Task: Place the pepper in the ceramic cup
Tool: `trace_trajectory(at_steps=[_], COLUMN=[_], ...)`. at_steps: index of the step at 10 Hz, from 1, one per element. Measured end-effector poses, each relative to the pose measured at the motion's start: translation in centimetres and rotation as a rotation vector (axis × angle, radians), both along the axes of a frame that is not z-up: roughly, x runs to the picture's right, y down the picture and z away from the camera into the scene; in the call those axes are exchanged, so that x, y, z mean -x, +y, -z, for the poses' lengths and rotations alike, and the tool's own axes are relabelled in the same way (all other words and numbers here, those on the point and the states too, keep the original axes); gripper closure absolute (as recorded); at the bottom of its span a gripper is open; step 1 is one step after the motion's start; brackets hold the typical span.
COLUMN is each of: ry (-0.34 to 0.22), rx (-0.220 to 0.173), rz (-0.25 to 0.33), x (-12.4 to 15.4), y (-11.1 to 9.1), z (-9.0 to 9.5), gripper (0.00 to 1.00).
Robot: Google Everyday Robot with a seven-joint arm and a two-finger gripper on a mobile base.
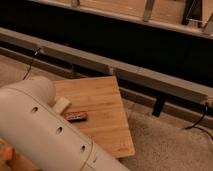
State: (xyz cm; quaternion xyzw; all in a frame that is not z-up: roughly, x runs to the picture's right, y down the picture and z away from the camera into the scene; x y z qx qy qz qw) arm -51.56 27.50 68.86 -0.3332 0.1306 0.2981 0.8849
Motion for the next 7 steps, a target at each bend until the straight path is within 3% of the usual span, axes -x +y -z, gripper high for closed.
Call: trace_trajectory(at_steps=[3,7], ry=[0.06,0.129], rx=[-0.151,-0.374], rz=[-0.169,-0.469], x=[-2.3,-7.4], y=[-8.4,-20.9], z=[1.5,5.5], gripper=[0.35,0.35])
